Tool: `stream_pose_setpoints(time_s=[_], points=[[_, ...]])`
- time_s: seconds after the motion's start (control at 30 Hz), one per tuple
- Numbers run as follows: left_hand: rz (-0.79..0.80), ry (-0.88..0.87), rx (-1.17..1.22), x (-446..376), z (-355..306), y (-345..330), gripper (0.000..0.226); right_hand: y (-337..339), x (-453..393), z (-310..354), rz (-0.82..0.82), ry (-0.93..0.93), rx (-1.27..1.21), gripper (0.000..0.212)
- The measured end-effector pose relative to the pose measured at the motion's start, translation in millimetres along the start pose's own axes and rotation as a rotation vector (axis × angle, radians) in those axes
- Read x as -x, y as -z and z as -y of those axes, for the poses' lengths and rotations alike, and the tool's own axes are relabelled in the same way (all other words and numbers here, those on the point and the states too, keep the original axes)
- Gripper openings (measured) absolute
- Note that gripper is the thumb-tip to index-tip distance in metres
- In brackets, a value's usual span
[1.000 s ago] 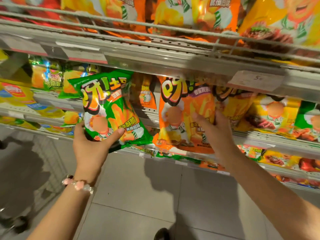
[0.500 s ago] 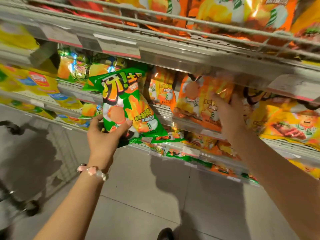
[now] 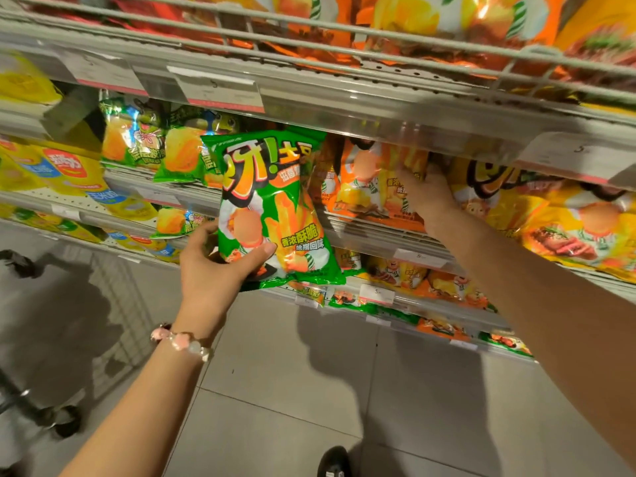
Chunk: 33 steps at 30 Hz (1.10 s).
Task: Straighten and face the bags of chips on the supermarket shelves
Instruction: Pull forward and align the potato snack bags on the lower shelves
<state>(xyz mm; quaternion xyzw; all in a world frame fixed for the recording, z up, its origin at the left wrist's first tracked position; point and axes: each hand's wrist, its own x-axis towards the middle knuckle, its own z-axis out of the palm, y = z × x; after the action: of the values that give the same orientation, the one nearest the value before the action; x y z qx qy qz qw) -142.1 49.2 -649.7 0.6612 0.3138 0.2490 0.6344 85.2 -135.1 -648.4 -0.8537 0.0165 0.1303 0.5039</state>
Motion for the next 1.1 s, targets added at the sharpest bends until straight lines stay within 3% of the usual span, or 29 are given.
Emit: stream_pose_setpoints(time_s=[0.07, 0.2, 0.27, 0.37, 0.43, 0.53, 0.6, 0.77, 0.93, 1.1], points=[[0.025, 0.002, 0.012, 4, -5, -6, 0.049, 5, 12, 1, 0.007, 0.04, -0.033, 0.051], [0.092, 0.026, -0.013, 19, -5, -19, 0.06, 22, 67, -10, -0.115, 0.337, -0.183, 0.039], [0.136, 0.028, -0.061, 30, -3, -29, 0.064, 34, 95, -19, -0.052, 0.374, -0.266, 0.039], [0.204, -0.013, -0.112, 47, -5, -50, 0.065, 51, 120, -21, 0.31, 0.216, -0.386, 0.057], [0.252, -0.009, -0.12, 56, -6, -66, 0.065, 60, 125, -24, 0.437, 0.113, -0.389, 0.06], [0.317, -0.021, -0.127, 70, -7, -93, 0.066, 75, 127, -34, 0.42, 0.049, -0.347, 0.095], [0.351, -0.022, -0.134, 81, -7, -113, 0.065, 89, 130, -42, 0.354, 0.037, -0.305, 0.103], [0.439, -0.044, -0.207, 109, -8, -159, 0.068, 134, 129, -74, 0.216, 0.041, -0.349, 0.059], [0.516, -0.077, -0.263, 143, -12, -206, 0.067, 188, 130, -112, 0.149, 0.02, -0.369, 0.036], [0.618, -0.086, -0.298, 184, -15, -264, 0.066, 249, 132, -152, 0.033, 0.02, -0.384, 0.036]])
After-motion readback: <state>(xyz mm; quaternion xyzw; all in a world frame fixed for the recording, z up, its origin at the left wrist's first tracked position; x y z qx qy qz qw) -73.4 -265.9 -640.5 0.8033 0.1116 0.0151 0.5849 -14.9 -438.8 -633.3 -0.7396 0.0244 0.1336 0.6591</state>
